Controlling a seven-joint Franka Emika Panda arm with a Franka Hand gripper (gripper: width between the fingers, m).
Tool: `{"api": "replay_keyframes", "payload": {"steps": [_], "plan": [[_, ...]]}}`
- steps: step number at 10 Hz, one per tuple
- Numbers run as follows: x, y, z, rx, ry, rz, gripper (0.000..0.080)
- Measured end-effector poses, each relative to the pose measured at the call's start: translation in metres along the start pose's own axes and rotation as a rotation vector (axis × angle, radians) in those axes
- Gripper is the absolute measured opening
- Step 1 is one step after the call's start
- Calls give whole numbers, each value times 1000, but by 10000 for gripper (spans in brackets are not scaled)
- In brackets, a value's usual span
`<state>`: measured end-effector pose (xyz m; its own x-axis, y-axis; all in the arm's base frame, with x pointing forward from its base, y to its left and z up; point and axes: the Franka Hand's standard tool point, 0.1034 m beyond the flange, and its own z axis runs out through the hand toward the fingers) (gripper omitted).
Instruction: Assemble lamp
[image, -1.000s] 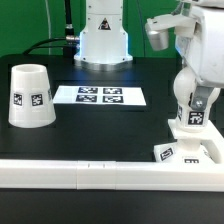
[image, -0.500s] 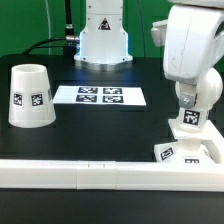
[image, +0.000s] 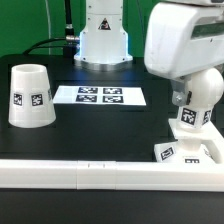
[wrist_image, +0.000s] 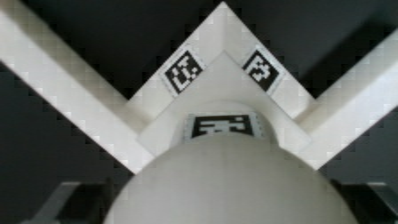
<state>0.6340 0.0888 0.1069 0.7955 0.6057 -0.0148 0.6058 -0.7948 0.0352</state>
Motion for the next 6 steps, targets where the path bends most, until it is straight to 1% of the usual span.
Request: {"api": "replay_keyframes", "payload": {"steps": [1,4,6], "plan": [[-3,-1,1,0,5,123,576],[-5,-4,2,0,11,416,576],[-5,-4,1,16,11,642,576]]}}
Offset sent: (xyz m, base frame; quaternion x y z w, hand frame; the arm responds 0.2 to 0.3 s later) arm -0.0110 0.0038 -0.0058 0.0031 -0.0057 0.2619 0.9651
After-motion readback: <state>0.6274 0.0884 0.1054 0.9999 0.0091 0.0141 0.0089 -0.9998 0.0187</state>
